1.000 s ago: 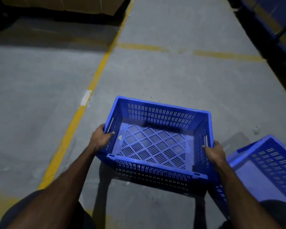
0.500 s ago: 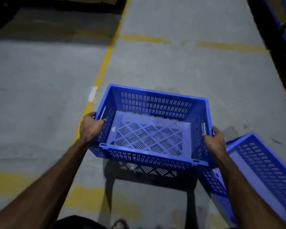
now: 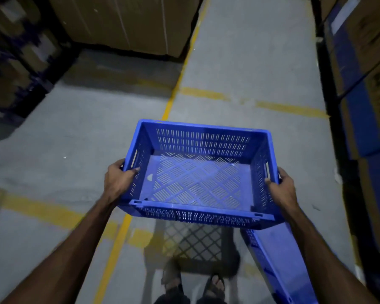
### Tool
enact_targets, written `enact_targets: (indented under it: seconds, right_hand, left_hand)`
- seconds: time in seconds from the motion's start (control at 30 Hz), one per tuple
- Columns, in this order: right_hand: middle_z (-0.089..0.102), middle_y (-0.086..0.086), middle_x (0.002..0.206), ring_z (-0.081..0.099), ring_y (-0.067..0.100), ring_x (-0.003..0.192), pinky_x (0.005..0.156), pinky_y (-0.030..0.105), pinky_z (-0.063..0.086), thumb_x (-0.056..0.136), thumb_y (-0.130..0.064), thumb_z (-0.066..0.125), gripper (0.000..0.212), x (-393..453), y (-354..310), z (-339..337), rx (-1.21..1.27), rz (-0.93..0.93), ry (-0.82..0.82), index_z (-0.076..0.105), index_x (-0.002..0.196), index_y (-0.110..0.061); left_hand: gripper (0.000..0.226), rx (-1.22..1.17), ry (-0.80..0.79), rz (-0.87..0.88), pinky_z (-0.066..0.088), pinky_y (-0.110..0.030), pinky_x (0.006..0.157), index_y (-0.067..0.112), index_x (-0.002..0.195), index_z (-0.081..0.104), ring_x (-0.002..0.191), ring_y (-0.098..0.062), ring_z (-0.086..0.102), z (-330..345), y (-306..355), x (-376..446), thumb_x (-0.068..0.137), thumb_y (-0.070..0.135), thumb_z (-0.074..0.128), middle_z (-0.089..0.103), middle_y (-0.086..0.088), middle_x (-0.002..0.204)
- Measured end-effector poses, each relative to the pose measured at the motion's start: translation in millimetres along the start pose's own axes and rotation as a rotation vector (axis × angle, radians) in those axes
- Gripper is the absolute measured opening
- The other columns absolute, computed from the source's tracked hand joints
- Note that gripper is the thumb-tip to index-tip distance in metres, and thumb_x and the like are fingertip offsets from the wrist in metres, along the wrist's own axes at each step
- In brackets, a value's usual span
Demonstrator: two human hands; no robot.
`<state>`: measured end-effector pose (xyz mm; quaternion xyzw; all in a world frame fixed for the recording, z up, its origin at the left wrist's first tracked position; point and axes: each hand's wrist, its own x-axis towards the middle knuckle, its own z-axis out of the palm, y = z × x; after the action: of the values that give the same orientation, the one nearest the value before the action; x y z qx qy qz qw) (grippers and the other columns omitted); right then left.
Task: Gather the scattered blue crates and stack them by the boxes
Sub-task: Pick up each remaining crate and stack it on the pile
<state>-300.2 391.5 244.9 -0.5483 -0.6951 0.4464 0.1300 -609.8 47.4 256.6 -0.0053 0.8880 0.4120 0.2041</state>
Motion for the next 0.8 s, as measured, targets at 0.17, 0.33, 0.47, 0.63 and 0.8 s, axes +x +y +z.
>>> enact_targets:
  seconds: [0.17,0.33,0.47,0.63,0.8]
  right_hand:
    - [0.072,0.007,0.099,0.066,0.025,0.077,0.072,0.033,0.053,0.092,-0.008,0.061,0.033,-70,-49,-38,0.031,-0.022,-0.024,0.063,0.120,-0.024]
    - [0.074,0.004,0.101,0.072,0.026,0.082,0.075,0.038,0.059,0.094,-0.011,0.062,0.030,-111,-67,-48,0.065,-0.042,-0.052,0.064,0.119,-0.027]
    - [0.076,0.005,0.102,0.075,0.027,0.079,0.074,0.051,0.063,0.093,-0.016,0.064,0.032,-124,-75,-46,0.075,-0.055,-0.076,0.064,0.121,-0.033]
    - [0.076,0.007,0.097,0.074,0.036,0.077,0.069,0.058,0.061,0.093,-0.010,0.064,0.032,-134,-100,-35,0.075,-0.127,-0.093,0.066,0.114,-0.034]
    - [0.076,0.011,0.098,0.074,0.037,0.082,0.074,0.059,0.061,0.092,-0.008,0.065,0.040,-135,-133,-13,0.047,-0.190,-0.154,0.066,0.119,-0.036]
  left_hand:
    - [0.046,-0.046,0.015,-0.017,0.063,-0.048,0.080,0.027,0.110,0.074,0.079,-0.021,0.076,-70,13,-63,0.065,0.039,0.075,0.078,0.003,0.090]
    - [0.049,-0.115,0.019,-0.036,0.063,-0.051,0.080,0.030,0.109,0.075,0.079,-0.022,0.076,-109,-7,-95,0.061,0.040,0.076,0.079,0.005,0.090]
    - [0.052,-0.186,0.026,-0.055,0.062,-0.055,0.079,0.028,0.109,0.076,0.078,-0.026,0.077,-133,-25,-108,0.058,0.038,0.077,0.079,0.001,0.091]
    - [0.049,-0.263,0.055,-0.042,0.061,-0.054,0.082,0.022,0.112,0.076,0.083,-0.029,0.076,-159,-30,-124,0.062,0.026,0.074,0.079,-0.004,0.095]
    - [0.039,-0.326,0.089,-0.012,0.060,-0.042,0.080,0.024,0.110,0.075,0.079,-0.023,0.073,-190,-39,-124,0.072,0.016,0.077,0.078,-0.002,0.096]
